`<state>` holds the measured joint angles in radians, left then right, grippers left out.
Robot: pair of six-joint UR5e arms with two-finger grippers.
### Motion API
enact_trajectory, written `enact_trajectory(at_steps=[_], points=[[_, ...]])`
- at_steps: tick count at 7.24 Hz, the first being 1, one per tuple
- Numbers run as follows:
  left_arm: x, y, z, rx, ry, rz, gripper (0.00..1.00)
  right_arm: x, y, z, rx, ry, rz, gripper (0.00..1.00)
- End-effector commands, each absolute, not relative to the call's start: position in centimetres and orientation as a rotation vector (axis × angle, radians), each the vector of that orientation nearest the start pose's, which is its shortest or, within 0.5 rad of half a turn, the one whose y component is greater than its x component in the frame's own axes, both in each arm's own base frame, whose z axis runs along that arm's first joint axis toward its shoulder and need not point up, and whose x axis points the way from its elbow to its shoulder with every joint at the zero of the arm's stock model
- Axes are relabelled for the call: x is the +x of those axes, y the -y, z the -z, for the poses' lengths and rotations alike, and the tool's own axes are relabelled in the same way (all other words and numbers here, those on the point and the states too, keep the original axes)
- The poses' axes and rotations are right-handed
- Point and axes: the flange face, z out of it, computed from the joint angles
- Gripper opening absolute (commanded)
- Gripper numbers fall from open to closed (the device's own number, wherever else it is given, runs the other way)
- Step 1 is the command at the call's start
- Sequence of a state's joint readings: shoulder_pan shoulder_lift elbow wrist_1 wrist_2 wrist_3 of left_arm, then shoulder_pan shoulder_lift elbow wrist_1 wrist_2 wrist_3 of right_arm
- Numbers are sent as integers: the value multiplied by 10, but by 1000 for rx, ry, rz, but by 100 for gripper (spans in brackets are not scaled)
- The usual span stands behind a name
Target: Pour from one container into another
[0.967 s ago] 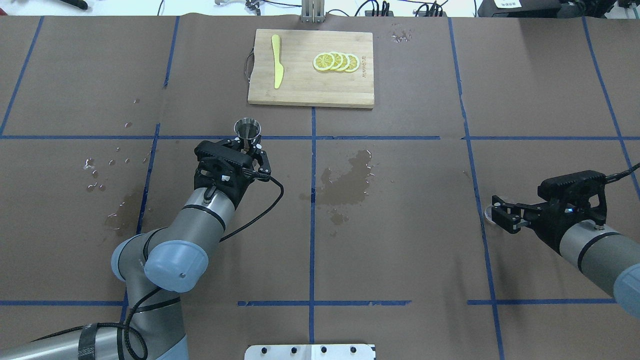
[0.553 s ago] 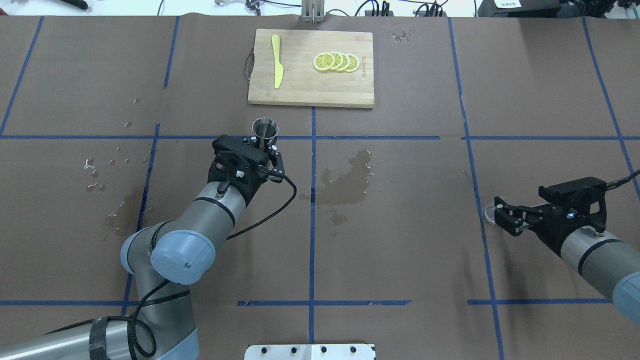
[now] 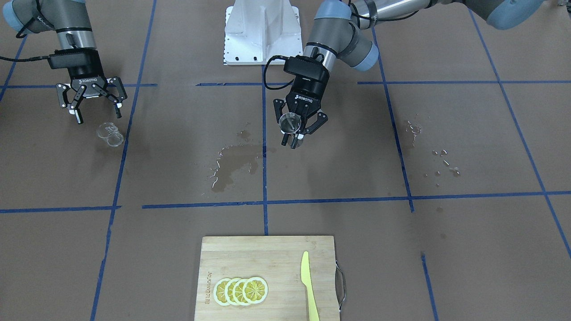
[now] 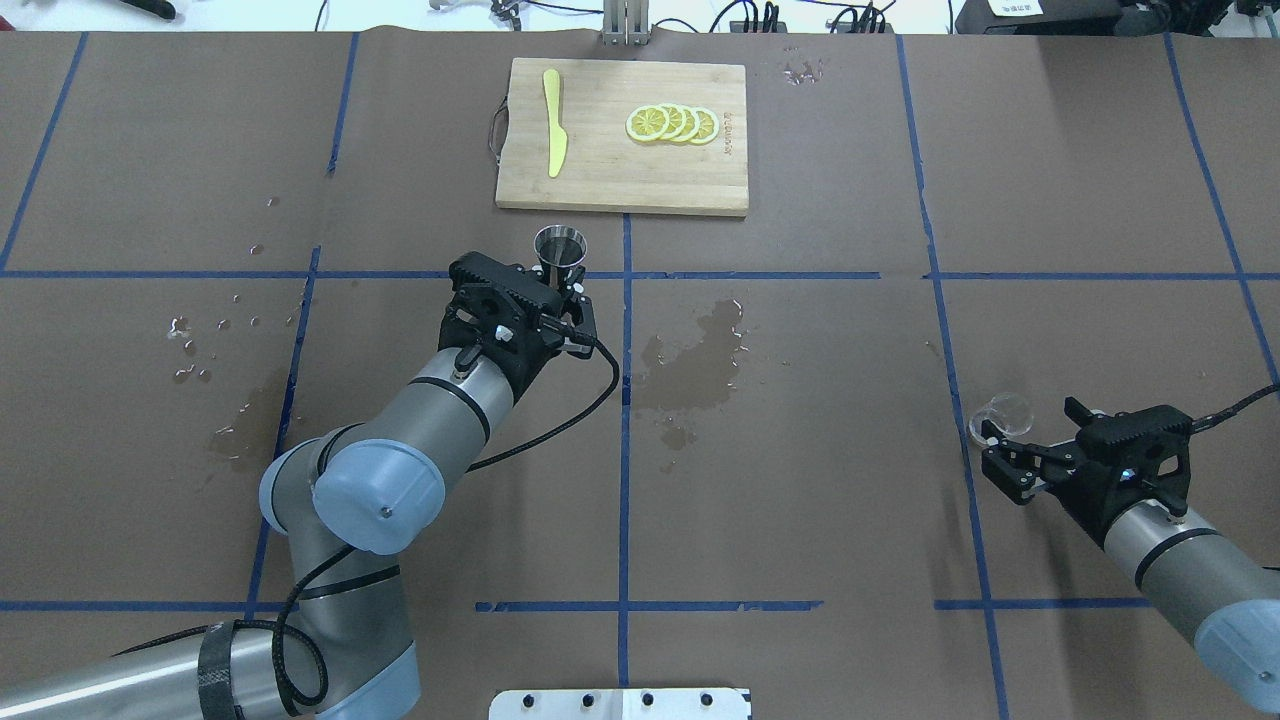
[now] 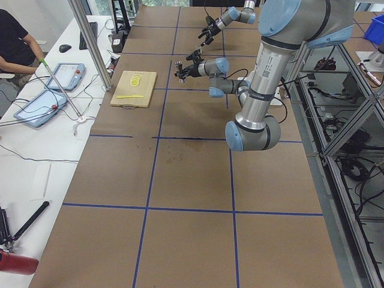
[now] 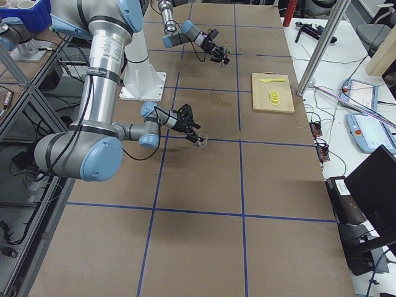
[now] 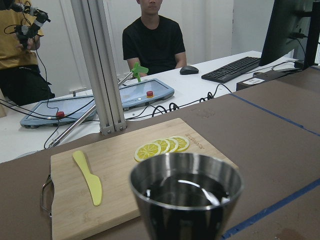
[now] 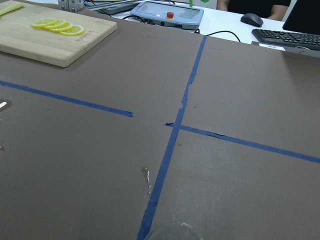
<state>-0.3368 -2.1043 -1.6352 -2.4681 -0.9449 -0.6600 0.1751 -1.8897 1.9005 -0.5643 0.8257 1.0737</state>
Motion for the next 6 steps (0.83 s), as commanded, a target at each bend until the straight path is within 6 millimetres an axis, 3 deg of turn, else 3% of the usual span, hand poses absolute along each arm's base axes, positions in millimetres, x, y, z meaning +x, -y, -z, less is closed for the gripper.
enact_trajectory(at_steps=[1,4,6], points=[[527,394,-212,1229,-879,-3,0,-355,260,-537,998,643,-101,100],[524,398,-209,1234,-879,3,0,-388,265,-538,1011,655,-106,100],[523,399,-210,1234,-876,3,0,-388,265,-547,1010,648,-101,100]])
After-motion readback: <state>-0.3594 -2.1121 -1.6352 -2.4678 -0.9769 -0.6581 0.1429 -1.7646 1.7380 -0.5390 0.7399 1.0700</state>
